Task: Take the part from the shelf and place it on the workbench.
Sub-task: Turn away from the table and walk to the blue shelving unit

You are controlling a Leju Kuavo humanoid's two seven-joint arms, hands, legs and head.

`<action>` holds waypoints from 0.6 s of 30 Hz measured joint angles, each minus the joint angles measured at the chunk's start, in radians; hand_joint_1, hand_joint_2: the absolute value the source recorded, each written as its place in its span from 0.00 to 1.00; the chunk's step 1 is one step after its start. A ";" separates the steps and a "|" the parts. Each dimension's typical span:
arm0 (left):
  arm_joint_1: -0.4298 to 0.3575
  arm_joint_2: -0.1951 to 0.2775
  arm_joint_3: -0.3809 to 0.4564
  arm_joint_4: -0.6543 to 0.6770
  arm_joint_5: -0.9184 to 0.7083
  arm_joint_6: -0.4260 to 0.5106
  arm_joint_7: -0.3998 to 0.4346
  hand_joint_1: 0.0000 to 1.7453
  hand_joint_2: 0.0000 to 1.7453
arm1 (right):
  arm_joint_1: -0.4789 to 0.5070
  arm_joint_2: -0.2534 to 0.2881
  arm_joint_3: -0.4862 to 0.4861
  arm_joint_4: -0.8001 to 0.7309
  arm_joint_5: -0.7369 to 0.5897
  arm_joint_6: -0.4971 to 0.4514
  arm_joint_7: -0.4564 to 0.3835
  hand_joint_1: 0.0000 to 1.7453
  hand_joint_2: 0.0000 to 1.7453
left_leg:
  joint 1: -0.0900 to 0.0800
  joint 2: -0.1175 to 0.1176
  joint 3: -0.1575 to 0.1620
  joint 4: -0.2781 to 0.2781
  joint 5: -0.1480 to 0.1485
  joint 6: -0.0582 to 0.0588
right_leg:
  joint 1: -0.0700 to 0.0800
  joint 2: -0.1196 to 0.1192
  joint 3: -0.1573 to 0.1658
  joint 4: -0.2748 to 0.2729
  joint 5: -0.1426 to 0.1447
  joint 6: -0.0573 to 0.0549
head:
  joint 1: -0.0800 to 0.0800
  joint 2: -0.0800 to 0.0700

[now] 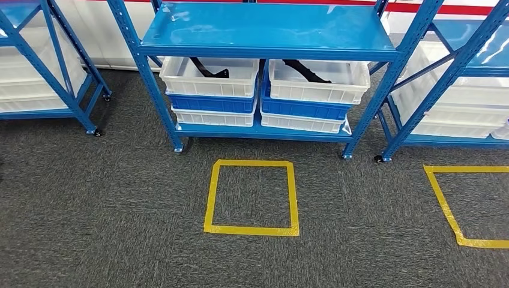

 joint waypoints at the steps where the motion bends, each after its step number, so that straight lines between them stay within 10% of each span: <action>1: 0.000 0.000 0.000 0.000 0.000 0.001 0.000 0.00 0.00 | 0.000 0.000 0.000 0.000 -0.001 -0.001 0.000 0.00 0.00 | 0.002 0.000 0.014 -0.005 -0.002 0.006 | 0.000 -0.001 -0.010 0.022 -0.008 0.003 | 0.002 0.000; 5: -0.001 -0.001 0.000 0.000 0.000 0.007 0.003 0.00 0.00 | -0.001 0.001 0.000 0.000 -0.006 -0.002 -0.001 0.00 0.00 | 0.003 -0.001 0.047 -0.011 -0.024 0.014 | -0.002 -0.003 -0.156 0.241 -0.073 0.002 | 0.008 0.000; 7: 0.000 -0.002 0.000 0.000 -0.001 0.008 0.004 0.00 0.00 | 0.005 0.001 0.000 0.000 -0.008 -0.003 -0.001 0.00 0.00 | 0.003 -0.004 0.067 -0.011 -0.042 0.012 | -0.003 -0.003 -0.198 0.255 -0.063 0.014 | 0.009 0.000; 10: 0.000 -0.004 -0.001 0.000 -0.002 0.008 0.004 0.00 0.00 | 0.013 0.000 0.000 0.000 -0.010 -0.007 -0.001 0.00 0.00 | 0.003 -0.006 0.106 -0.011 -0.077 0.002 | -0.003 -0.011 -0.168 0.085 0.045 0.031 | 0.010 0.000; 12: -0.001 -0.004 -0.001 0.000 -0.002 0.009 0.004 0.00 0.00 | 0.014 0.000 0.000 0.000 -0.010 -0.008 -0.001 0.00 0.00 | 0.000 -0.003 0.122 -0.013 -0.100 -0.011 | 0.003 -0.019 -0.147 0.022 0.084 0.012 | 0.009 0.000; 15: -0.006 -0.004 -0.001 0.000 -0.002 0.009 0.003 0.00 0.00 | 0.012 0.001 0.000 0.000 -0.010 -0.009 -0.002 0.00 0.00 | 0.000 0.000 0.142 -0.001 -0.105 -0.026 | 0.001 -0.016 -0.124 0.016 0.073 -0.024 | 0.004 0.000; 18: -0.011 -0.005 -0.002 -0.001 -0.004 0.009 0.003 0.00 0.00 | 0.011 0.000 0.000 0.000 -0.010 -0.009 -0.003 0.00 0.00 | 0.004 -0.001 0.058 0.148 -0.111 -0.037 | -0.006 -0.012 -0.084 0.002 0.055 -0.047 | -0.001 0.000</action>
